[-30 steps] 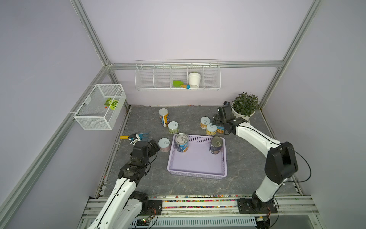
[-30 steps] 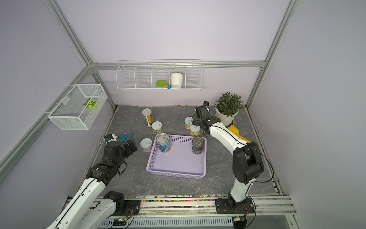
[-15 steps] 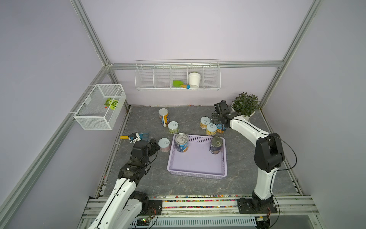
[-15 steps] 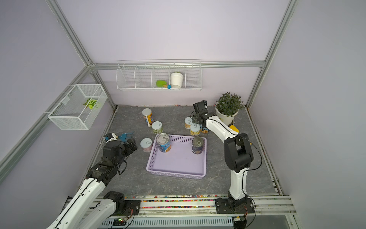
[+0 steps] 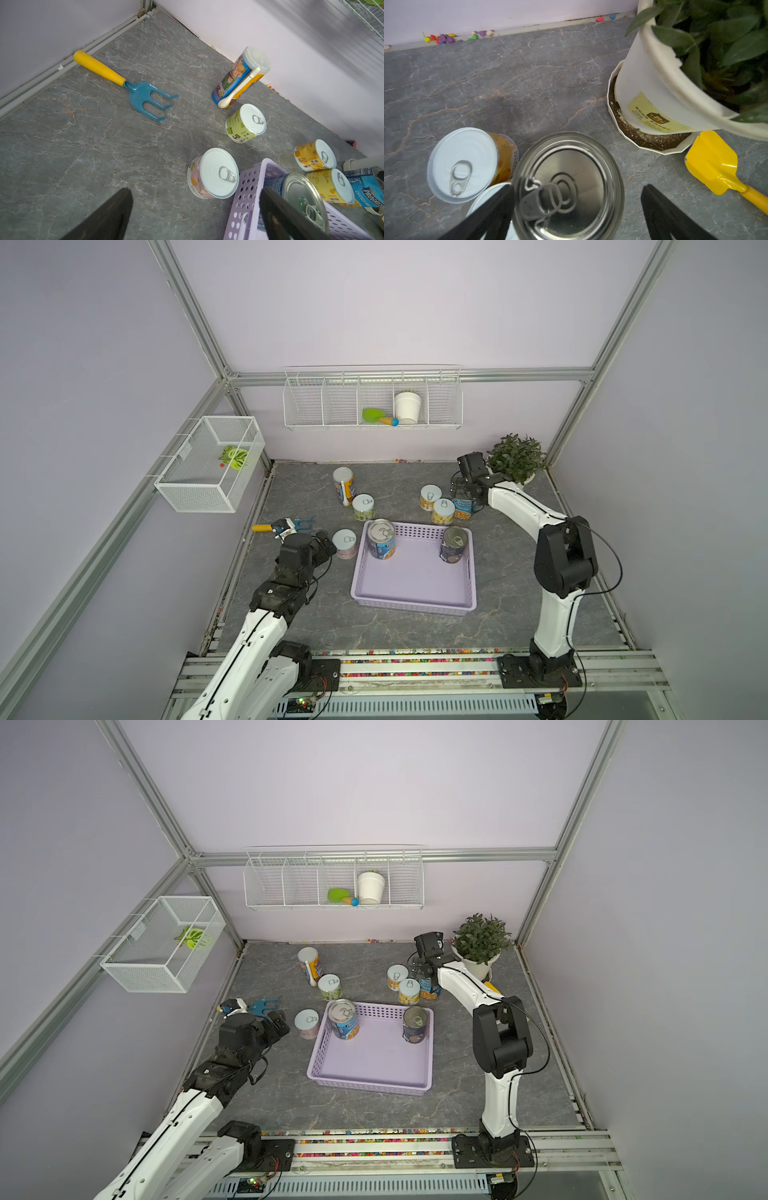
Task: Put the canned food in the basket
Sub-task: Pick up the canned food from the center of the board.
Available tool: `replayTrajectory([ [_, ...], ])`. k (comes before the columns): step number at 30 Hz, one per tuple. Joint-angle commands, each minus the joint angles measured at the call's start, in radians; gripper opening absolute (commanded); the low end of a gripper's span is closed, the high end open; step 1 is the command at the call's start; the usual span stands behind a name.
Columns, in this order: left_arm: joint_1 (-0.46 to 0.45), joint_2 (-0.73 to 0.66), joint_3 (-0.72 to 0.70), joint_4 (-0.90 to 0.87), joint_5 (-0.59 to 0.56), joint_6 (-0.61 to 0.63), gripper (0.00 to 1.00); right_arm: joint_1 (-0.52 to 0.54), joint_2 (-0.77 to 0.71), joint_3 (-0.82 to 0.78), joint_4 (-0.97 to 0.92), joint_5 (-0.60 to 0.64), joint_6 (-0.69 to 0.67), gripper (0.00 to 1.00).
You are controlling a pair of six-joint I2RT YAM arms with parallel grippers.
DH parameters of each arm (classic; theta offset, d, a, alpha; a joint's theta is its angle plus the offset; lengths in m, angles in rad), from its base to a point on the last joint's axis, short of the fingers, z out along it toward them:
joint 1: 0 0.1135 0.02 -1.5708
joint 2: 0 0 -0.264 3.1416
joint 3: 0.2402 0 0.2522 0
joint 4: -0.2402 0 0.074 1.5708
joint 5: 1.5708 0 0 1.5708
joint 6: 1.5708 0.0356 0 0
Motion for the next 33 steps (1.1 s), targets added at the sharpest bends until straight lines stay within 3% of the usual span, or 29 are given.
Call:
replayTrajectory([
  [1,0.005,0.008,0.007,0.012,0.005,0.005,0.99,-0.002,0.039,0.029,-0.045,-0.02,0.012,0.99],
  [22,0.005,0.022,0.01,0.012,0.011,0.003,0.99,-0.009,0.103,0.077,-0.081,-0.047,0.021,0.95],
  [33,0.004,0.023,0.01,0.012,0.012,0.002,1.0,-0.014,0.07,0.036,-0.018,-0.083,0.027,0.99],
])
